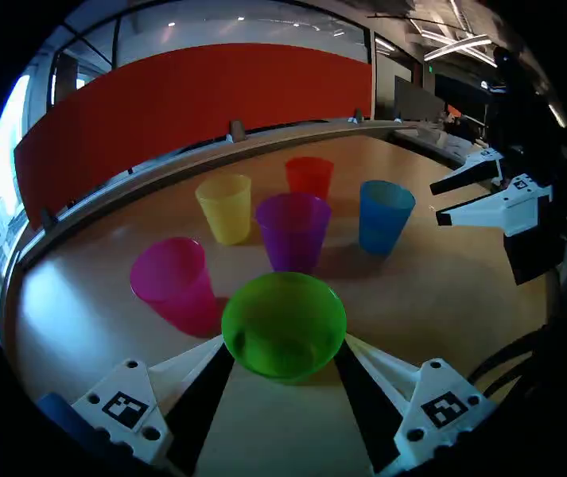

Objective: Pour water

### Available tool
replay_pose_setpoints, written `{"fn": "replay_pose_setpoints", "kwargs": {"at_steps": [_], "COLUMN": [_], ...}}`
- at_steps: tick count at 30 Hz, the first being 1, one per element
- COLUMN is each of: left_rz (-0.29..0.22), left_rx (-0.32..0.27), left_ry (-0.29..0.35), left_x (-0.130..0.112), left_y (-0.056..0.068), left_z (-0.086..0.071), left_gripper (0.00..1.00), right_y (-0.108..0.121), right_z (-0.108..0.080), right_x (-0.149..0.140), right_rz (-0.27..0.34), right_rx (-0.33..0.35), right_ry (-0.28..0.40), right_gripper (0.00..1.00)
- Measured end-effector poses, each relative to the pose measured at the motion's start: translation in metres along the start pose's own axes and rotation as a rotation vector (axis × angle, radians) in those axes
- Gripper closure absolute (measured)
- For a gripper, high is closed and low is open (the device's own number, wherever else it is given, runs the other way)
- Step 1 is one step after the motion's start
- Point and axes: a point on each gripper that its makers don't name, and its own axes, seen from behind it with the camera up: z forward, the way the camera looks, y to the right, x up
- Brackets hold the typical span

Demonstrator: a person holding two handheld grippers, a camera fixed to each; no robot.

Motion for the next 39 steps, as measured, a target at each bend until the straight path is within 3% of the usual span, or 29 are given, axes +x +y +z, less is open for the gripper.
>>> {"fn": "replay_pose_setpoints", "kwargs": {"at_steps": [8, 23, 39], "left_rz": [-0.036, -0.096, -0.129], "left_rx": [0.014, 0.059, 0.099], "left_ry": [0.011, -0.002, -0.007], "left_x": [0.007, 0.006, -0.002], "left_y": [-0.005, -0.013, -0.014], "left_z": [-0.015, -0.051, -0.081], "left_gripper": [0.18, 0.18, 0.18], "right_y": [-0.002, 0.006, 0.014], "right_z": [0.008, 0.047, 0.071], "right_x": [-0.004, -0.017, -0.016], "right_rz": [-0.015, -0.058, -0.049], "right_rx": [0.003, -0.006, -0.008], "right_ry": [-0.015, -0.073, -0.097], "right_gripper": [0.0, 0.01, 0.0]}}
